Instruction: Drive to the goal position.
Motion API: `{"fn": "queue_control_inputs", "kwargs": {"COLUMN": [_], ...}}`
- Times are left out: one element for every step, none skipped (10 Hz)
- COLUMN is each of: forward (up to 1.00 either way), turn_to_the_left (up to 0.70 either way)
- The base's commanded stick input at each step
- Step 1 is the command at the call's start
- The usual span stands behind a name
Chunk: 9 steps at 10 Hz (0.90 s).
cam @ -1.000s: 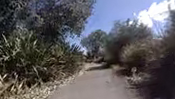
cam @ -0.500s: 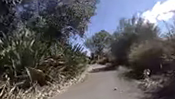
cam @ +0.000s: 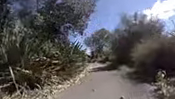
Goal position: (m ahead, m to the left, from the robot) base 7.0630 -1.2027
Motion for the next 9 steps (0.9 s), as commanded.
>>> {"fn": "queue_control_inputs", "kwargs": {"forward": [1.0,1.0,1.0,1.0,1.0,1.0,1.0,1.0,1.0], "turn_to_the_left": [0.0,0.0,0.0,0.0,0.0,0.0,0.0,0.0,0.0]}}
